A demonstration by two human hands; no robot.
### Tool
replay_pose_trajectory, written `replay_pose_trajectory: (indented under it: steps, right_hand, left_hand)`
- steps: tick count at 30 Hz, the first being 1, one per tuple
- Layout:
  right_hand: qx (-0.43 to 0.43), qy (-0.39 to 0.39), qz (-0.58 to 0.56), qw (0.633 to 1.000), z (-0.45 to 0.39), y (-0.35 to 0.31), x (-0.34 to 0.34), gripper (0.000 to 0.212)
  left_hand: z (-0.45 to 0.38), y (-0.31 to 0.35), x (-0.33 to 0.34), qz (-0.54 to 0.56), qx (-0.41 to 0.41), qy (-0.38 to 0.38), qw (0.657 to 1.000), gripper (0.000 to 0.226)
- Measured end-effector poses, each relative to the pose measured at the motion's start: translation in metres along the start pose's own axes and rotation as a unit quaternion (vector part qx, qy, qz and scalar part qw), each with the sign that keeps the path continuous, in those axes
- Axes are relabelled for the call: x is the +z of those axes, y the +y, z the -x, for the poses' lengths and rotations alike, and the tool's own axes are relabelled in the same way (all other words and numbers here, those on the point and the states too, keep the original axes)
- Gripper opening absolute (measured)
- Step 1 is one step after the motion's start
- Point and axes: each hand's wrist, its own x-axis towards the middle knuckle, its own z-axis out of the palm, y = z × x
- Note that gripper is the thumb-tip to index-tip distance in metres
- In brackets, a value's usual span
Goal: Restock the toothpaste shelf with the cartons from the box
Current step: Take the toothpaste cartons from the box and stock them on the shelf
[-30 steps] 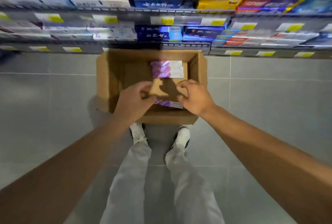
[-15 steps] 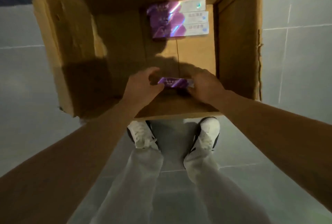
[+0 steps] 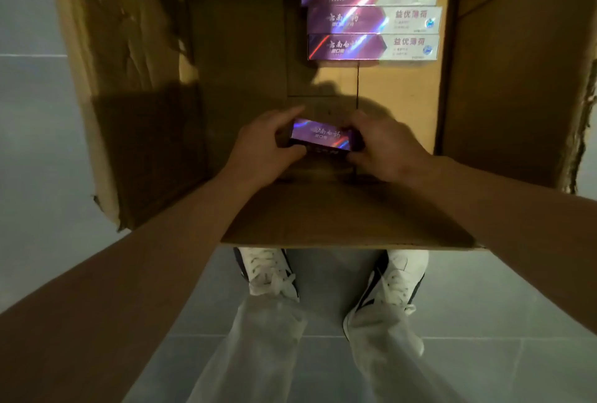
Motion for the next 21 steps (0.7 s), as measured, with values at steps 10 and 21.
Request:
replay_pose_trajectory:
  steps: [10,21]
  right_hand:
    - [0.002,0.141,-0.154,0.978,-0.037,-0.007,-0.041,0.048]
    - [0.061,0.249,0.167,0.952,-0.061,0.029,-0.021,0.036]
  left_hand:
    - [-0.029,0.022,-0.036,0.144,-0.031,0.085,0.985,0.042]
    - [-0.044,0.010,-0.041,0.167,-0.087,0.061,0.980,0.052]
